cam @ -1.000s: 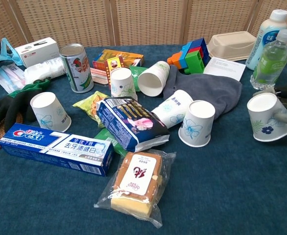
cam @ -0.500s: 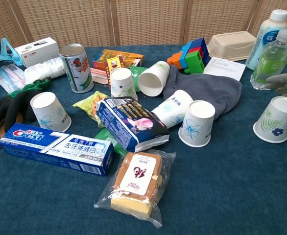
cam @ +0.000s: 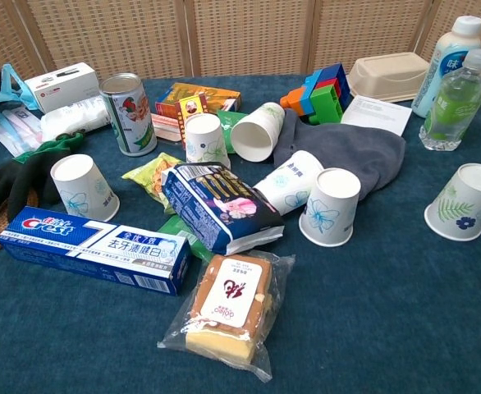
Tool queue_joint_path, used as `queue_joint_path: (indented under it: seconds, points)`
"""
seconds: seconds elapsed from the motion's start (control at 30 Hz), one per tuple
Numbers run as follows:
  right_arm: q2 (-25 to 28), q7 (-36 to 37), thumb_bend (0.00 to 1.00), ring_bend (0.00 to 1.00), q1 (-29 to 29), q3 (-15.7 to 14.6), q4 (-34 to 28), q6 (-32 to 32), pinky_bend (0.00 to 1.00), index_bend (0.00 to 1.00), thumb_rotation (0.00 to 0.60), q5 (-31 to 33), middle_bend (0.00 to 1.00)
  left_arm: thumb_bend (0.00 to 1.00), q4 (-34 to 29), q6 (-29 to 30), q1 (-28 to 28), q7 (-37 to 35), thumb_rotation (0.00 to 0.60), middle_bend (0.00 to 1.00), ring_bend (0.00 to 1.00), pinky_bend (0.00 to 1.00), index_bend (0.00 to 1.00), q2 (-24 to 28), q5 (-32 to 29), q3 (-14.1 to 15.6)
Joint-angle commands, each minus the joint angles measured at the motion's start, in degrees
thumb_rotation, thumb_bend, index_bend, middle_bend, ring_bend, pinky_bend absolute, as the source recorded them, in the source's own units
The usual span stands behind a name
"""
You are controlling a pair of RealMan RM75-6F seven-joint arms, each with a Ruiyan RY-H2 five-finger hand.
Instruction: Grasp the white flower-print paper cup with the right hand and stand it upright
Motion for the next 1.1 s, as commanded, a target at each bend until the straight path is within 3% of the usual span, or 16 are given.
queue_joint_path:
  seconds: [0.03, 0.2, 0.5, 0.83, 1.1]
  points:
    - [0.52, -13.21, 0.57, 0.00, -2.92, 1.80, -3.40, 6.04, 0.00, 0.04, 0.599, 2.85, 0.00, 0.47, 0.32, -0.53, 0.36, -0.78, 0.600, 0.03, 0.00, 0.00, 0.06, -0.13, -0.27, 0.63]
    - [1.07, -24.75, 0.57, 0.00, -5.08, 1.67, -5.13, 10.17, 0.00, 0.05, 0.600, 3.34, 0.00, 0.47, 0.40, 0.02, 0.90, -0.97, 0.600, 0.03, 0.00, 0.00, 0.06, 0.00, -0.32, 0.74]
    - [4.17, -34.29, 0.55, 0.00, -9.69, 0.63, -10.31, 13.88, 0.00, 0.06, 0.600, 5.85, 0.00, 0.47, 1.54, 0.39, 1.65, -1.21, 0.600, 0.03, 0.00, 0.00, 0.06, -1.24, 0.13, 1.28]
    - [5.27, -38.22, 0.54, 0.00, -13.35, 0.34, -13.27, 18.03, 0.00, 0.06, 0.599, 5.57, 0.00, 0.47, 1.66, 0.83, 2.04, 0.19, 0.600, 0.03, 0.00, 0.00, 0.06, -2.50, 0.24, 1.14]
    - [5.15, -38.15, 0.54, 0.00, -14.11, 0.78, -13.30, 17.88, 0.00, 0.06, 0.598, 5.26, 0.00, 0.47, 1.72, 0.77, 2.31, 0.35, 0.600, 0.03, 0.00, 0.00, 0.06, -2.82, -0.19, 1.11]
